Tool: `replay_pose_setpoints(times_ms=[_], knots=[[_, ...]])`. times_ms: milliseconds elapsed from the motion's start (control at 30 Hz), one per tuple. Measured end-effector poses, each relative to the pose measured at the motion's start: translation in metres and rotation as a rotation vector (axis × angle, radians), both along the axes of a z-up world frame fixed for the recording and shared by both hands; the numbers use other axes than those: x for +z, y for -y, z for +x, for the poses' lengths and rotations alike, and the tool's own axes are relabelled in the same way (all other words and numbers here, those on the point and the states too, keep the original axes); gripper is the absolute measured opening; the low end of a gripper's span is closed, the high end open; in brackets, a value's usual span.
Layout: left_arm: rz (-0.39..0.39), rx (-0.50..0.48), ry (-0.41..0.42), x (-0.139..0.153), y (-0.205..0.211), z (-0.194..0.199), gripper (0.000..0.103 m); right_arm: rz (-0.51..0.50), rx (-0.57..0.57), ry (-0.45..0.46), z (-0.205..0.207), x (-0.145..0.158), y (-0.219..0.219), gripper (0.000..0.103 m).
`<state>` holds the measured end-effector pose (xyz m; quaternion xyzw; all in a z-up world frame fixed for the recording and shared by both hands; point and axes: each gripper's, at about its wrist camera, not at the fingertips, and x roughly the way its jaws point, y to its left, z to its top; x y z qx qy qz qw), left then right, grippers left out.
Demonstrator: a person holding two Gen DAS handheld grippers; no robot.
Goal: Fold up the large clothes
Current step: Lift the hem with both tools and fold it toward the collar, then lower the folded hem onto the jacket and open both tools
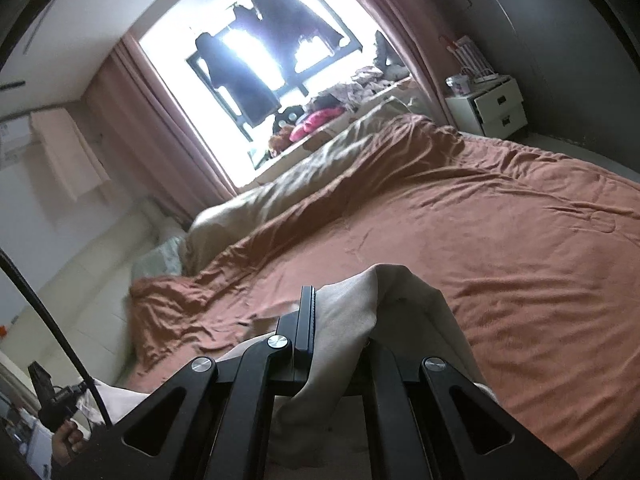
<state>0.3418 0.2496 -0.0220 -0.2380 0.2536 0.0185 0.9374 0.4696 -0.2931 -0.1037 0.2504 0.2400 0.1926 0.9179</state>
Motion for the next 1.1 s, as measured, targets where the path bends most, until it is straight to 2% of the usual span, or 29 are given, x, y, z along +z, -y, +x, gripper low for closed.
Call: replay_pose_setpoints(times_ms=[333,500,533,567,600,633,667,700,733,767,833,933,1100], knots=[[-0.019,-0.017,-0.152,-0.078,-0.017,0.082,0.005,-0.047,-0.012,-0.128,0.055,-0.025,-0.033,0.000],[-0.059,-0.011,-0.219,-0.111,-0.025,0.115,0.007,-0.131,-0.017,-0.162,0.072,-0.024,-0.052,0.001],[-0.072,-0.014,-0.237,-0.117,-0.027,0.121,0.008,-0.146,-0.021,-0.167,0.075,-0.023,-0.054,0.003],[-0.084,-0.019,-0.249,-0.122,-0.029,0.126,0.014,-0.167,-0.025,-0.174,0.076,-0.021,-0.058,0.004],[-0.097,-0.022,-0.263,-0.126,-0.032,0.131,0.030,-0.173,-0.026,-0.179,0.077,-0.020,-0.060,0.008],[-0.106,-0.023,-0.274,-0.128,-0.033,0.134,0.042,-0.173,-0.025,-0.184,0.079,-0.018,-0.063,0.019],[-0.105,-0.021,-0.268,-0.128,-0.034,0.134,0.064,-0.171,-0.023,-0.183,0.080,-0.016,-0.065,0.031],[-0.098,-0.017,-0.256,-0.125,-0.033,0.133,0.077,-0.170,-0.015,-0.173,0.078,-0.009,-0.067,0.069],[-0.079,-0.007,-0.242,-0.119,-0.032,0.131,0.083,-0.170,-0.010,-0.163,0.076,-0.006,-0.069,0.099],[-0.063,-0.001,-0.232,-0.114,-0.032,0.129,0.094,-0.182,-0.018,-0.137,0.071,0.004,-0.072,0.103],[-0.032,0.002,-0.194,-0.099,-0.030,0.121,0.095,-0.209,-0.011,-0.107,0.064,0.015,-0.077,0.103],[0.026,-0.021,-0.194,-0.087,-0.024,0.116,0.095,-0.245,0.017,-0.097,0.055,0.034,-0.087,0.103],[0.126,-0.111,-0.314,-0.096,-0.008,0.119,0.095,-0.306,0.076,-0.142,0.051,0.047,-0.102,0.103]])
